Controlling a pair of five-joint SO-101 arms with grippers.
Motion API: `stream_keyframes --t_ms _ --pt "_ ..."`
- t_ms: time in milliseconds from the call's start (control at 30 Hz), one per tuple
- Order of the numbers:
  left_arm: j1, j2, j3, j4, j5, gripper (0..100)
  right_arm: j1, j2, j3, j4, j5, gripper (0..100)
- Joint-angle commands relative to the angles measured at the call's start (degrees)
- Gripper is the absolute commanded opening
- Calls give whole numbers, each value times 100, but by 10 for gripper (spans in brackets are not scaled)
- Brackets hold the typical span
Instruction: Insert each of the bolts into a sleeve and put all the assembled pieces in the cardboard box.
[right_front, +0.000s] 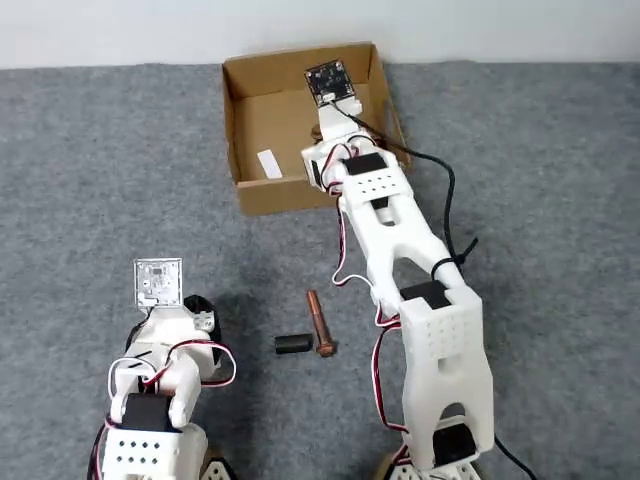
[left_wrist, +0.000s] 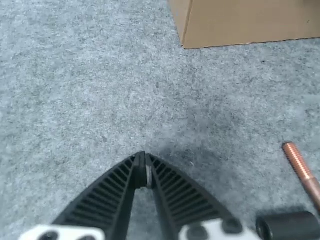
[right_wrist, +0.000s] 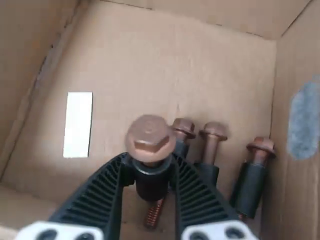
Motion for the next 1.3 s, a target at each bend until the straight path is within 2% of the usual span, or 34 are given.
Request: stream_keyframes --t_ms 0,100,167,533,733,1033,1267 --pt "-35 -44 -40 -114 -18 6 -136 4 -246 523 79 48" --pt "-35 -44 -40 -114 -18 6 -145 -4 -255 716 79 141" --pt "-35 -44 -40 -114 -18 6 -163 -57 -316 866 70 154" --pt "-35 -44 -40 -114 -18 6 -224 -1226 -378 1314 44 6" --pt "-105 -44 -40 -158 -35 6 -497 -2088 -378 2677 44 9" --pt "-1213 -44 -48 -809 -273 7 -1051 -2932 -378 4971 70 9" --pt "-1257 -44 -48 -818 -273 8 -1569 -3152 -325 6607 70 9"
